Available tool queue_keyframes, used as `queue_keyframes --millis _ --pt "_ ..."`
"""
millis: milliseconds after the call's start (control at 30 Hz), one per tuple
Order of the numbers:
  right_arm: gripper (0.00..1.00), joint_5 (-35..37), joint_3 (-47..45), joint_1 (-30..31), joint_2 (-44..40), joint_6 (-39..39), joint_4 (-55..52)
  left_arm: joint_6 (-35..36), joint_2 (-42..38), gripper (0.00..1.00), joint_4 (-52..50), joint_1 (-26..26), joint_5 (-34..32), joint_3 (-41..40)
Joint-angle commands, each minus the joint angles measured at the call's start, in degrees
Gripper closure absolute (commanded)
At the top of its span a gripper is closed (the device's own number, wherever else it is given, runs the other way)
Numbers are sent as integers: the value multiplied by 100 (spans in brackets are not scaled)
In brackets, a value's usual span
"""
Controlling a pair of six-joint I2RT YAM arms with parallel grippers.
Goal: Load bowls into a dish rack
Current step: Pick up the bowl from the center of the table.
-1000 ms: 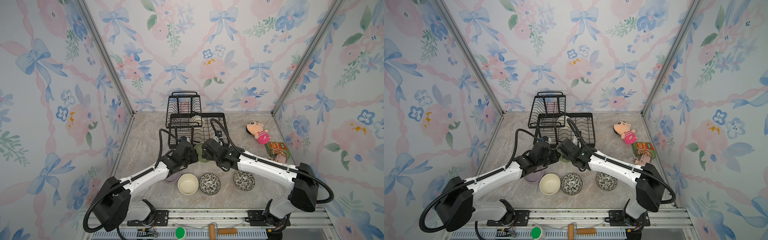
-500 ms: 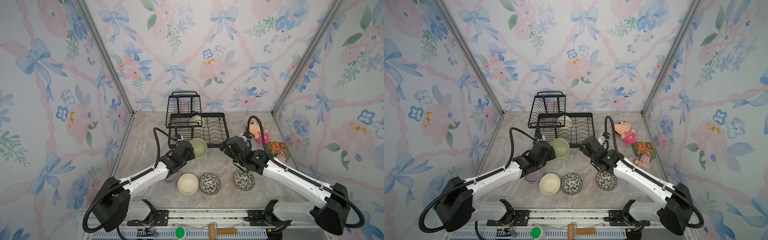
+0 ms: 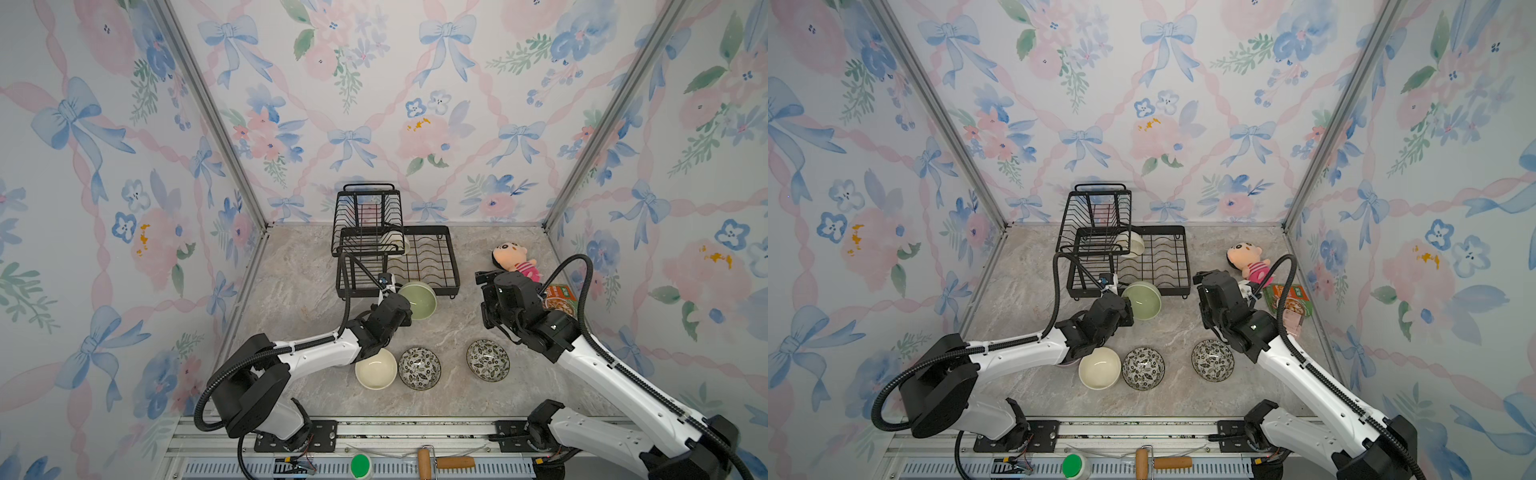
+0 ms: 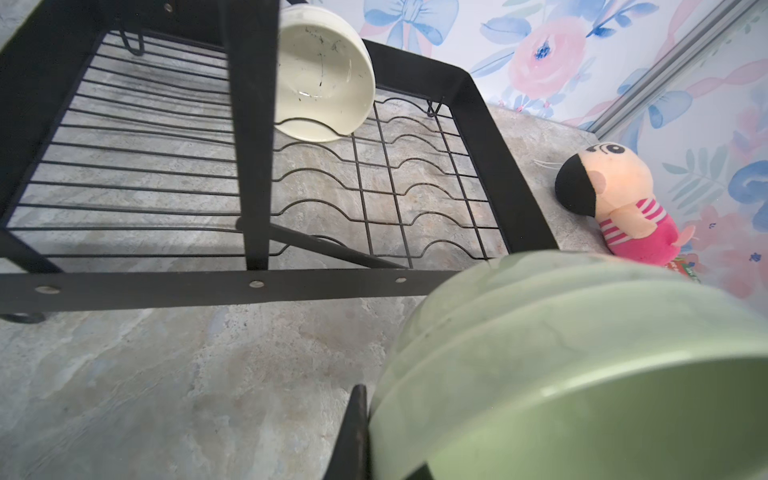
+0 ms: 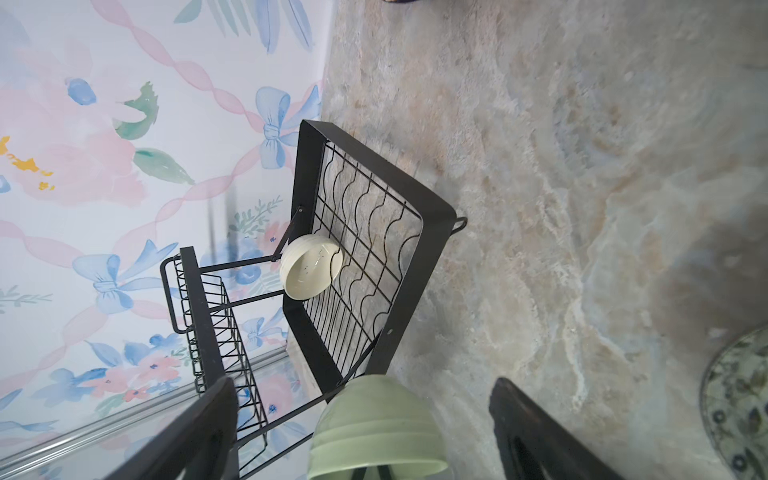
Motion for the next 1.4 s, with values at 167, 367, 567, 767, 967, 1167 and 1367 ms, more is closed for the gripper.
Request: queue_keyframes --millis 167,367,567,767,967,1167,1367 --pt "1 319 323 817 409 1753 466 620 493 100 1033 -175 -644 797" --pt "8 472 469 911 759 1945 981 804 644 100 1113 -240 -574 1092" --pt "17 602 616 895 1105 2003 1498 880 633 100 1127 -307 -582 1162" --pt "27 539 755 785 1513 1998 2039 893 533 100 1116 -377 -651 1123" --pt "46 645 969 634 1700 1783 2213 932 404 100 1116 -439 -799 1028" --pt "75 663 941 512 1697 1571 2328 983 206 100 1114 -455 -898 919" --pt "95 563 710 371 1593 996 2974 1010 1 89 1090 -448 -754 818"
